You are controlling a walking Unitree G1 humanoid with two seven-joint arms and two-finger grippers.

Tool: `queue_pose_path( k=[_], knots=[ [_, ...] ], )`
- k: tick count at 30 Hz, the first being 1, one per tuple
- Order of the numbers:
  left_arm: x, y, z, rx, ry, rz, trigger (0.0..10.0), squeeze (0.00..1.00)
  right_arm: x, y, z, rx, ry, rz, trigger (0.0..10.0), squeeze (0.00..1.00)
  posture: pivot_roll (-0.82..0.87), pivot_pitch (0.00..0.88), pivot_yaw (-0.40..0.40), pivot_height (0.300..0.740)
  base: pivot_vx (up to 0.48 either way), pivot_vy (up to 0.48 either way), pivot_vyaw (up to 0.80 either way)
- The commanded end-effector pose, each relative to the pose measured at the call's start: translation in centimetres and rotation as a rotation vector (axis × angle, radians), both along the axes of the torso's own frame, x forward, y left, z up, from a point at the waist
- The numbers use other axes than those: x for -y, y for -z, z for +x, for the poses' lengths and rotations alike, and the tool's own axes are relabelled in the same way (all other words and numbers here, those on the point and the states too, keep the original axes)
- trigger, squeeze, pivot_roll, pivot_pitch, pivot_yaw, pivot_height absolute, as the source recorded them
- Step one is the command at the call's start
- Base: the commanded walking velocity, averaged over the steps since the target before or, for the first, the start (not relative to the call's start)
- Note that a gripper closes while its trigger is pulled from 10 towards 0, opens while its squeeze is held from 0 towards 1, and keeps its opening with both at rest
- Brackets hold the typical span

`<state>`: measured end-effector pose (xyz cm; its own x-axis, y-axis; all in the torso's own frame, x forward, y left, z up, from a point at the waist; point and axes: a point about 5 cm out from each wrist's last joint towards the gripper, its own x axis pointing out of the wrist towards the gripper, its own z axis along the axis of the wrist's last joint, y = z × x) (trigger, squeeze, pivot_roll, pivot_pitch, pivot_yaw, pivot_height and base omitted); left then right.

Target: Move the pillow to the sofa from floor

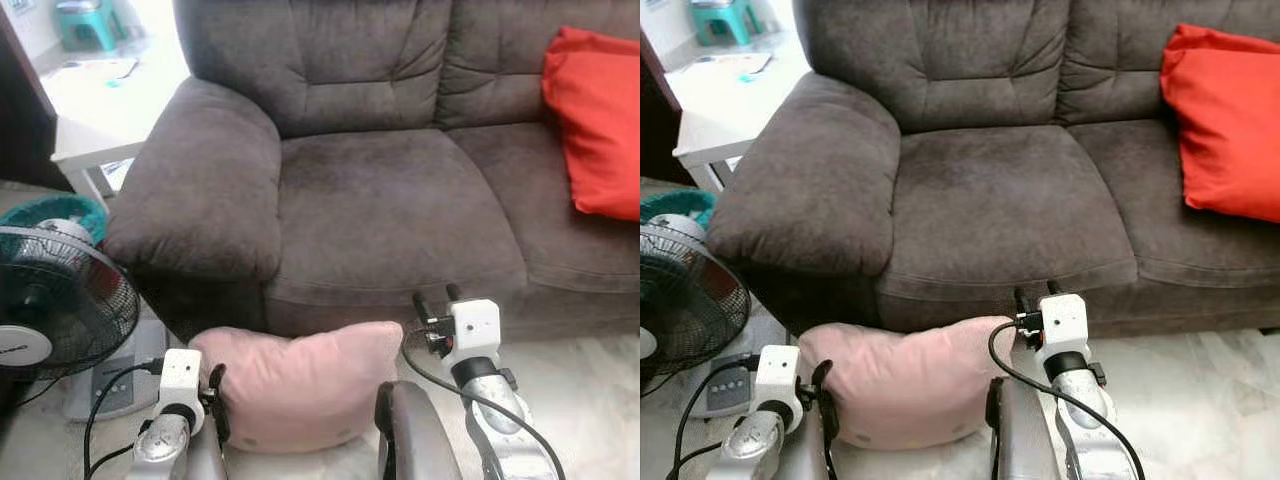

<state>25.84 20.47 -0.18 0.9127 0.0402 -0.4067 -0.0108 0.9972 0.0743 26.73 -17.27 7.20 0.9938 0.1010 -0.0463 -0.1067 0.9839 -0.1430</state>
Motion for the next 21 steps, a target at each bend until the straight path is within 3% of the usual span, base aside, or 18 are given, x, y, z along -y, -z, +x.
queue_pose_path(
  k=[1, 7, 10, 14, 20, 21],
  knots=[
    [-1.0, -0.2, 0.5, -0.001, 0.001, 0.004, 10.0, 1.0, 0.1, -0.2, 0.2, 0.002, 0.001, 0.001, 10.0, 0.0, -0.01, 0.047, -0.022, 0.465, 0.0, 0.0, 0.0],
    [-2.1, -0.9, 1.7, 0.011, -0.033, 0.021, 10.0, 1.0, 0.2, -0.3, 0.1, 0.005, -0.003, -0.001, 10.0, 0.0, -0.02, 0.054, -0.031, 0.465, 0.0, 0.0, 0.0],
    [-2.6, -1.0, 2.1, 0.006, -0.073, -0.008, 10.0, 1.0, 0.3, -0.4, 0.1, 0.004, -0.006, -0.005, 10.0, 0.0, -0.03, 0.056, -0.036, 0.465, 0.0, 0.0, 0.0],
    [-2.8, -1.1, 2.7, -0.015, -0.123, -0.132, 10.0, 1.0, 0.7, -0.6, 0.0, 0.005, -0.01, -0.019, 10.0, 0.0, -0.04, 0.061, -0.05, 0.465, 0.0, 0.0, 0.0],
    [-3.3, -1.5, 3.5, -0.028, -0.124, -0.142, 10.0, 1.0, 1.5, -1.0, -0.1, 0.007, -0.014, -0.041, 10.0, 0.0, -0.06, 0.068, -0.079, 0.465, 0.0, 0.0, 0.0],
    [-3.3, -1.5, 3.5, -0.039, -0.122, -0.153, 10.0, 0.95, 1.6, -1.1, -0.1, 0.007, -0.016, -0.042, 10.0, 0.0, -0.06, 0.069, -0.081, 0.465, 0.0, 0.0, 0.0]
  ],
)
